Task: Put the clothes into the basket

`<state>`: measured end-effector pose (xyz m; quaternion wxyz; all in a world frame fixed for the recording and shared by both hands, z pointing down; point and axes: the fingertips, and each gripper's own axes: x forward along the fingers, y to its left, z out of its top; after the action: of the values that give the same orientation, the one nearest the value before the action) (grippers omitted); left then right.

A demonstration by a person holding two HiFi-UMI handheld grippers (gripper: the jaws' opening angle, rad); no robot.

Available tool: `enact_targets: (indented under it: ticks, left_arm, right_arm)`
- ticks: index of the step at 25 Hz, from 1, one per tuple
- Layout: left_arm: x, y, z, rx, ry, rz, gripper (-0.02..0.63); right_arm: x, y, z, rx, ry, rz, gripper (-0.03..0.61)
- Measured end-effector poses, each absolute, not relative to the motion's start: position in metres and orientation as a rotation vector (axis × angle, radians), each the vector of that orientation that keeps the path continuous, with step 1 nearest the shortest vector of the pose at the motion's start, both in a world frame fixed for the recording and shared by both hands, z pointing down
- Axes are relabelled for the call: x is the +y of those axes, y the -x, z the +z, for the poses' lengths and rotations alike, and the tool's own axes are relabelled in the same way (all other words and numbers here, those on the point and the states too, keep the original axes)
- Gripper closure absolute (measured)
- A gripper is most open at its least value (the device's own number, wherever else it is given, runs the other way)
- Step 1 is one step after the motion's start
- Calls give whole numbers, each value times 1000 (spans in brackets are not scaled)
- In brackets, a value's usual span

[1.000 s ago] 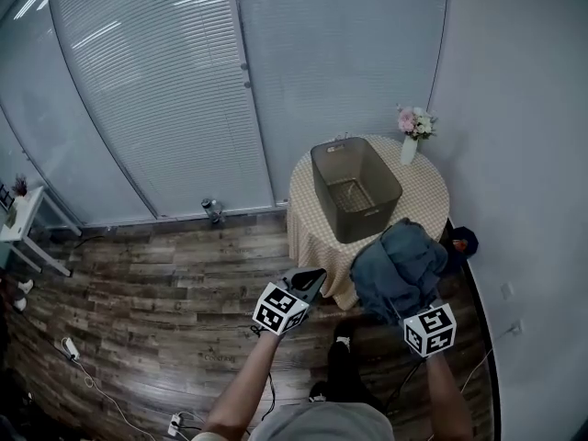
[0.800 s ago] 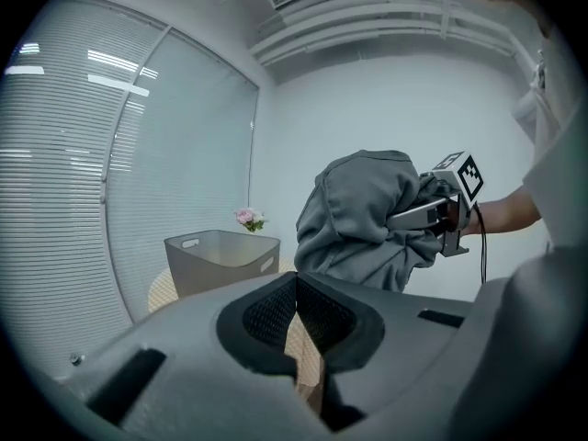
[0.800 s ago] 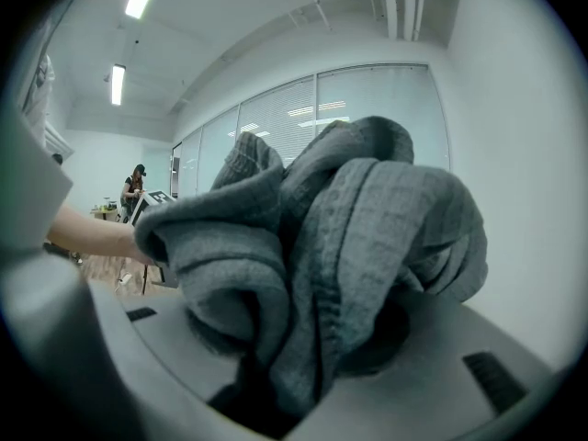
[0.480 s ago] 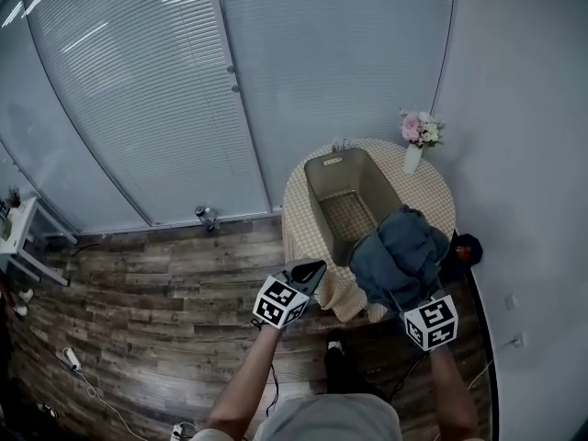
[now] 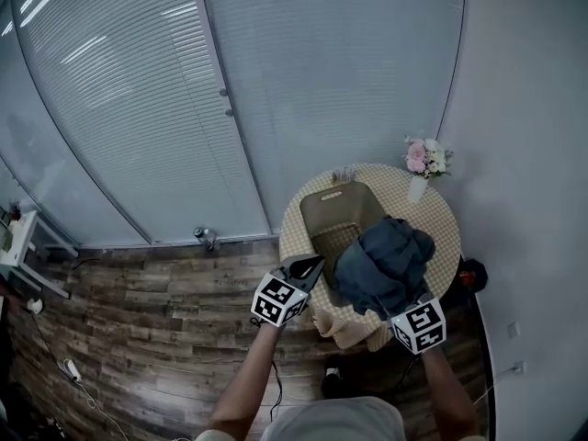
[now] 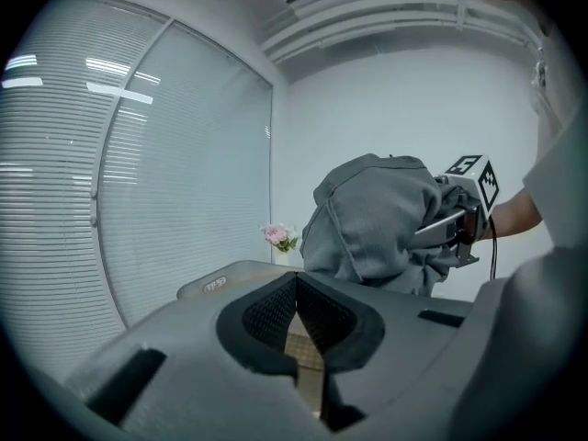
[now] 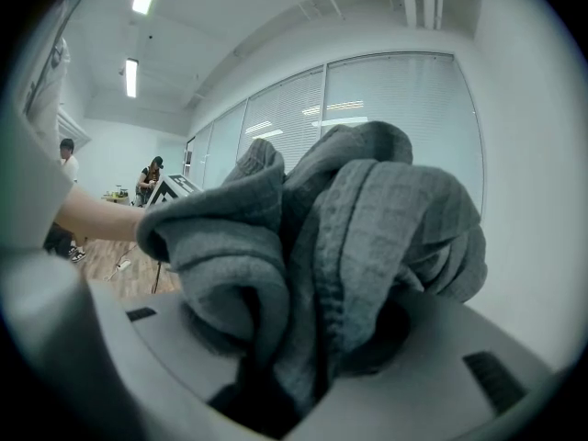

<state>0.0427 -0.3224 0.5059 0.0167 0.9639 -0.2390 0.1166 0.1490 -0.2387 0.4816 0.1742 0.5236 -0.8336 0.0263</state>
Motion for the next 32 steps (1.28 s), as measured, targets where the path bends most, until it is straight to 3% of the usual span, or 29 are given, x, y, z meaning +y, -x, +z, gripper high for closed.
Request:
enact_targets:
  ticks: [18,32]
  left_arm:
    - [-419,-30,507,-899,-2927,405,601]
    - [-443,-11,524,-858,-2904,428,601]
  right_arm:
    - [-370,-127,487,-2486,-1332,75,376]
    - [-386,-111,525,-2477,-1256,243,376]
